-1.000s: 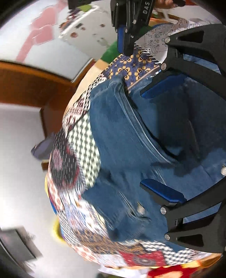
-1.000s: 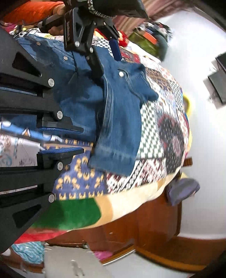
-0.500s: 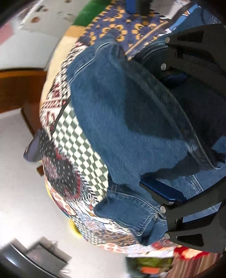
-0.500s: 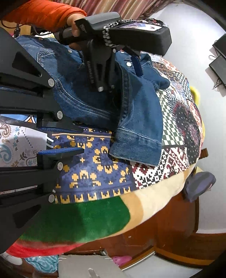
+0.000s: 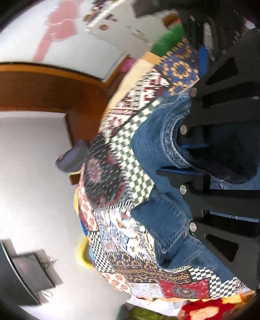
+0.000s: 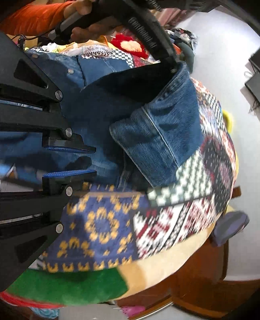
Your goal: Fold large clothes
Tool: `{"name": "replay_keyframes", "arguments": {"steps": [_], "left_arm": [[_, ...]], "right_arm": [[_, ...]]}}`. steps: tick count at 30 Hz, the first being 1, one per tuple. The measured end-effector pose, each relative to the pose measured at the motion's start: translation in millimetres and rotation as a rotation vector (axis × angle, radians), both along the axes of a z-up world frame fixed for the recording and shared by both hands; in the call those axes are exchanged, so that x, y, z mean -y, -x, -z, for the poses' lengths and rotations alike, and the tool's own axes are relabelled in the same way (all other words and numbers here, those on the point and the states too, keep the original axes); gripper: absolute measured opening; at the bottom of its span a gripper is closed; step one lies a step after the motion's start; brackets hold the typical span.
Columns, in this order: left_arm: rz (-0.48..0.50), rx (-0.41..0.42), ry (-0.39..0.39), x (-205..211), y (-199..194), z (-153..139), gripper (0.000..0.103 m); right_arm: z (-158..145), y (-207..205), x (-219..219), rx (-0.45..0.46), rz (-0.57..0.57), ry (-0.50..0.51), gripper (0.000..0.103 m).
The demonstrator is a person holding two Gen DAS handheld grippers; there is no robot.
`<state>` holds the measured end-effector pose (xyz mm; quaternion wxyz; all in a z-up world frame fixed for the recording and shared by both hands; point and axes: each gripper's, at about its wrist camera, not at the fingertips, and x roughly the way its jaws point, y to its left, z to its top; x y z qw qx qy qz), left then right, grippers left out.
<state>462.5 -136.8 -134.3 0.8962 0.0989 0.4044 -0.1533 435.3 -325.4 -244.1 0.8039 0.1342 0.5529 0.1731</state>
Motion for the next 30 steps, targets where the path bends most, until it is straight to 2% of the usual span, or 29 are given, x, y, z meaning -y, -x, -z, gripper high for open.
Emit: {"name": "replay_keyframes", "arguments": {"steps": [2,7,12,15,19,22,24,27,30], "left_arm": [[-0.049,0.035,0.032,-22,1,-15,0.014],[-0.187,0.088,0.078,-93,12,-38,0.011],[-0.300,0.081,0.098,-166,35,-34,0.011],[-0.351,-0.008,0.144,-202,51,-4,0.011],[-0.398,-0.097,0.167,-234,71,46,0.011],[-0.445,-0.182,0.245,-256,87,80,0.012],[-0.469,-0.221,0.295,-267,97,97,0.018],[-0.502,-0.244,0.324,-277,111,116,0.025],[-0.526,-0.219,0.345,-283,125,116,0.031]], "right_arm": [[0,-4,-14,0.011,-0.035,0.018,0.012],[18,-6,-46,0.018,-0.121,0.192,0.012],[16,5,-64,0.092,-0.199,0.324,0.012],[15,8,-66,0.109,-0.211,0.341,0.012],[17,12,-67,0.104,-0.216,0.364,0.012],[19,17,-71,0.107,-0.228,0.388,0.012],[20,19,-74,0.110,-0.237,0.402,0.012],[22,23,-77,0.103,-0.244,0.425,0.012],[24,24,-78,0.102,-0.246,0.439,0.012]]}}
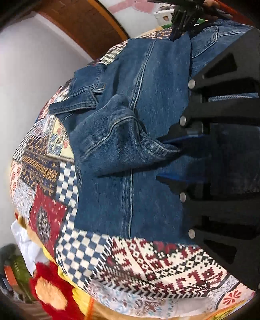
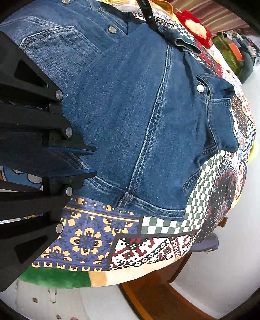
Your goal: Fold large clothes
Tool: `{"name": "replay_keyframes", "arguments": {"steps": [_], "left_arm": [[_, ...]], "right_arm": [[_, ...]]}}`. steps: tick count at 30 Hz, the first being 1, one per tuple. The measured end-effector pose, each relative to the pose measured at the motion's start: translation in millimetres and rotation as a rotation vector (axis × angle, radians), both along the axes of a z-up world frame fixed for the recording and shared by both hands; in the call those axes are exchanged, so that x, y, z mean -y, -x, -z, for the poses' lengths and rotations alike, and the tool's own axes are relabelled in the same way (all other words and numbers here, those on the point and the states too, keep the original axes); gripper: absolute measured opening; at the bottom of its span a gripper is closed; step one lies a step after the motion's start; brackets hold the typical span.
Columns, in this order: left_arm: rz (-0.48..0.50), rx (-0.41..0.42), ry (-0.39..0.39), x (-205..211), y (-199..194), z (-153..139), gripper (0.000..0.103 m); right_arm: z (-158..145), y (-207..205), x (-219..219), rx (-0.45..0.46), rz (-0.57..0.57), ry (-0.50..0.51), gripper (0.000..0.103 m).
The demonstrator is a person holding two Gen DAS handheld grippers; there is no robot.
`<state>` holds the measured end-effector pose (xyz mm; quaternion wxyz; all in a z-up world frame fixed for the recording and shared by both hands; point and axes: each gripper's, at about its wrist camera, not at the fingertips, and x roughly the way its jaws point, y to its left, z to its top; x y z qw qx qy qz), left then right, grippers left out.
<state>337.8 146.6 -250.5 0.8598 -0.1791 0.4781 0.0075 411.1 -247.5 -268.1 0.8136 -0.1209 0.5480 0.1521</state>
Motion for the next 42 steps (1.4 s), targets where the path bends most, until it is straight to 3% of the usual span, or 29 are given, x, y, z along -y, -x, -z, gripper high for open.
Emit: {"name": "replay_keyframes", "arguments": {"steps": [9,12,16,20,21,24,29,31,34,39,42], "left_arm": [[-0.042,-0.033,-0.041,-20,26,6,0.038],[-0.069,-0.085,-0.128,-28,34,12,0.038],[-0.079,-0.097,-0.059,-47,52,11,0.038],[-0.097,-0.059,-0.065,-62,61,-11,0.041],[-0.098,-0.048,-0.071,-64,60,-17,0.046],[-0.098,-0.009,-0.106,-68,50,-35,0.059],[-0.042,-0.001,-0.083,-61,3,-46,0.060],[-0.012,-0.002,-0.088,-50,-14,-46,0.065],[0.034,-0.017,-0.139,-29,-38,-35,0.071],[0.048,-0.111,-0.217,-14,-64,2,0.072],[0.058,-0.096,-0.248,-15,-59,12,0.077]], "right_arm": [[1,-2,2,-0.015,0.040,-0.011,0.012],[1,-2,2,-0.016,0.053,-0.012,0.012],[-1,-5,2,-0.031,0.065,-0.011,0.012],[-14,-13,6,-0.038,0.080,-0.038,0.012],[-19,-16,8,-0.028,0.088,-0.051,0.012],[-34,-29,15,0.003,0.113,-0.083,0.012],[-45,-56,18,0.027,0.143,-0.091,0.012],[-40,-67,15,0.013,0.140,-0.086,0.012],[-26,-79,10,-0.012,0.130,-0.060,0.012],[6,-93,11,-0.014,0.145,0.048,0.012],[13,-95,24,-0.017,0.163,-0.006,0.013]]}}
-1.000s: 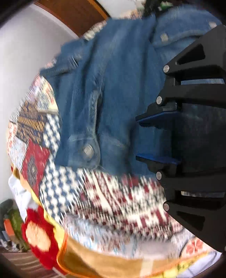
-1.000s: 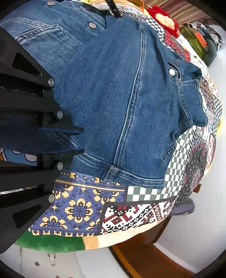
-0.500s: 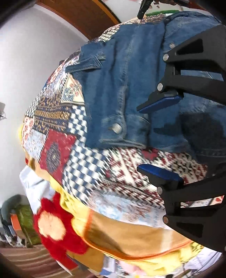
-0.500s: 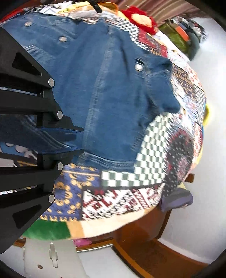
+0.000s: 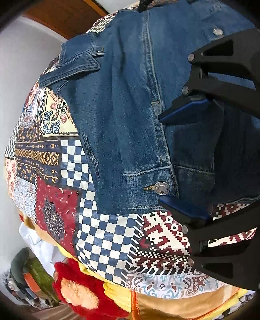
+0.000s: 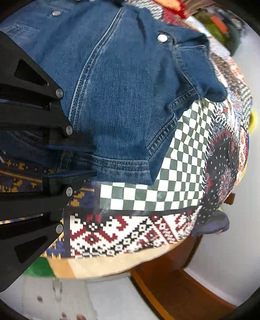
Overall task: Fold large clothes
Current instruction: 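Grasp the jacket's folded edge near the pocket with the left tool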
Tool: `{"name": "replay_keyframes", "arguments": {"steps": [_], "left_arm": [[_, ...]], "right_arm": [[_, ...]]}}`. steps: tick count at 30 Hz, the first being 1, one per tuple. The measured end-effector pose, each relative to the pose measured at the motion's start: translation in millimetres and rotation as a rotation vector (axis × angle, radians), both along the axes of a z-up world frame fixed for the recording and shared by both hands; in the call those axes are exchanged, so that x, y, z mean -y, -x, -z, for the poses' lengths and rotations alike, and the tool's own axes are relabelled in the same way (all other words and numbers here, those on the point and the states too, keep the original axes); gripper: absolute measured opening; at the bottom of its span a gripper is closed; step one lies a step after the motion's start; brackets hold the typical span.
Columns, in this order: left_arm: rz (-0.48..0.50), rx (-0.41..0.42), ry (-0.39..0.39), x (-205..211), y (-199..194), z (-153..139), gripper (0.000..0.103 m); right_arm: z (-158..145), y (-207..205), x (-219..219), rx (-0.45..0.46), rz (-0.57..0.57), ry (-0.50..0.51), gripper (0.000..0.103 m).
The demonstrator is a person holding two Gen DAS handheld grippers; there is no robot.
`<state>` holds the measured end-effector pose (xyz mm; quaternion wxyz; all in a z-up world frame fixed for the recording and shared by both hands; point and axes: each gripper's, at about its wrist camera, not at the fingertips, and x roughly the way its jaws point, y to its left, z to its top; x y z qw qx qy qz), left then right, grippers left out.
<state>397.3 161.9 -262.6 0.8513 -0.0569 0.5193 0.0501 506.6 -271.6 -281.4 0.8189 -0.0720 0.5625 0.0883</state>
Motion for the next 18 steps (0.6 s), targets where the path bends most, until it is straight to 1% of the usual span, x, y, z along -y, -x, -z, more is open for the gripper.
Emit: {"name": "replay_keyframes", "arguments": {"steps": [1,3,4,5,8,9,10,11,12,13,14,16,18], "left_arm": [[0.000,-0.001,-0.045,1,3,1,0.084],[0.001,-0.007,-0.158,2,9,4,0.087],[0.005,-0.006,-0.167,0,13,6,0.087],[0.004,-0.008,-0.162,-3,16,7,0.087],[-0.031,-0.019,-0.083,-20,26,11,0.088],[-0.048,-0.022,-0.051,-26,29,12,0.089],[-0.060,-0.023,-0.029,-31,32,13,0.089],[-0.074,-0.025,-0.003,-35,35,15,0.089],[-0.088,-0.026,0.020,-38,38,17,0.089],[-0.096,-0.027,0.035,-40,41,18,0.089],[-0.107,-0.027,0.050,-41,44,18,0.089],[-0.119,-0.028,0.057,-41,49,17,0.089],[-0.125,-0.028,0.042,-41,52,11,0.089]], "right_arm": [[1,0,5,0.001,0.006,-0.029,0.013],[1,0,12,-0.003,0.010,-0.071,0.013],[1,1,14,-0.004,0.006,-0.079,0.014],[1,1,15,-0.003,0.000,-0.080,0.014],[-1,7,12,0.011,-0.023,-0.054,0.015],[-1,10,11,0.021,-0.032,-0.032,0.018],[0,11,10,0.031,-0.028,-0.003,0.039],[-1,14,10,0.055,-0.013,0.061,0.070],[-1,17,11,0.094,0.006,0.130,0.079],[-2,20,15,0.118,0.000,0.125,0.081],[-3,23,19,0.111,-0.002,0.096,0.081],[-4,26,29,0.067,0.011,0.019,0.081],[-6,29,36,0.046,0.020,-0.003,0.081]]}}
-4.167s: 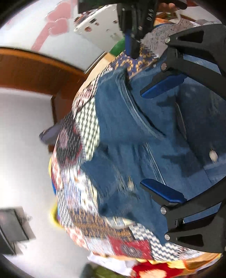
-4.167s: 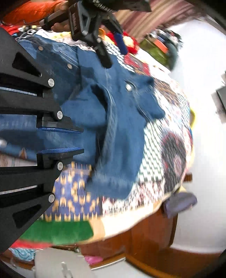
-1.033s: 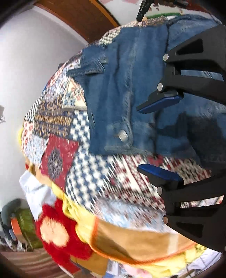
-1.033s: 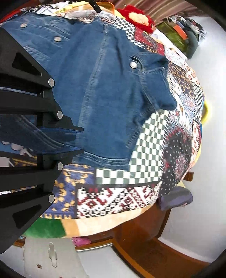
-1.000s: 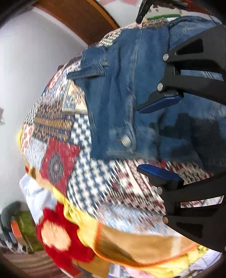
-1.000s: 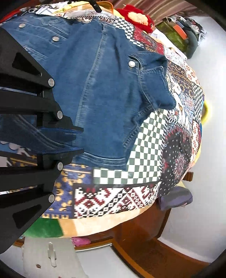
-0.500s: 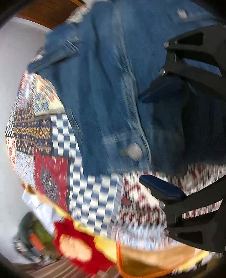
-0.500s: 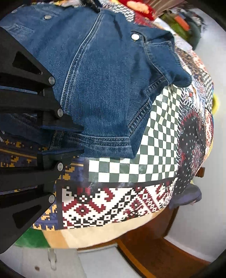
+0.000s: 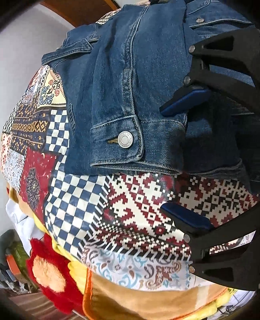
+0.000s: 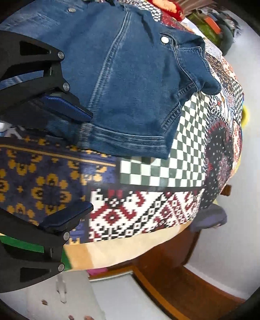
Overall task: Fold large clothes
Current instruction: 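Grasp the jacket's folded edge near the pocket with the left tool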
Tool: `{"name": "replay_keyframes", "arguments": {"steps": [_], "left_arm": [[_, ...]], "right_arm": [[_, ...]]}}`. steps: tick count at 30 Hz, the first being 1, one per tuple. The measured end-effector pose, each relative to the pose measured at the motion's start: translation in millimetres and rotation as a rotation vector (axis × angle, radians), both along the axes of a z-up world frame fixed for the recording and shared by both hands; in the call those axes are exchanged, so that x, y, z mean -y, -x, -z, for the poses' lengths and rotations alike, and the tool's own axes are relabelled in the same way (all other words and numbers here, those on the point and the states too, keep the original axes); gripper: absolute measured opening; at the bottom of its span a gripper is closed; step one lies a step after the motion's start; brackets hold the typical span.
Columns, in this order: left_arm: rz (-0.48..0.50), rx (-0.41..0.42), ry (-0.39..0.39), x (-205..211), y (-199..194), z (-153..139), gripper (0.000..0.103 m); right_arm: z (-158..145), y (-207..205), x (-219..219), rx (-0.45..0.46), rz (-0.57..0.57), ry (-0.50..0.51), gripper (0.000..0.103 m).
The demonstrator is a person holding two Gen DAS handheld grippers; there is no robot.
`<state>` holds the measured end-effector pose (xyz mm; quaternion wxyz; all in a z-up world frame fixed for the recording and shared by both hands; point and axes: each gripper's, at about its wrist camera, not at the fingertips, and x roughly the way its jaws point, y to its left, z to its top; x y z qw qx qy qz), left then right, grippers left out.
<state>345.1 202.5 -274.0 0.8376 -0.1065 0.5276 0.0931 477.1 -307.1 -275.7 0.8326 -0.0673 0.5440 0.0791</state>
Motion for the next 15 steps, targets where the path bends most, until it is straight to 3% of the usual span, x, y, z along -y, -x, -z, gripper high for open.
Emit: {"name": "replay_keyframes", "arguments": {"steps": [4,8,15], "left_arm": [[0.001,0.033,-0.043,-1,1,-23,0.088],[-0.008,0.079,-0.069,-14,-9,-46,0.088],[-0.017,0.037,0.082,-43,-59,-37,0.088]], "right_arm": [[-15,4,6,0.026,0.007,-0.029,0.081],[-35,-4,7,0.057,0.018,-0.154,0.081],[-34,-39,-4,0.029,0.030,-0.276,0.081]]}}
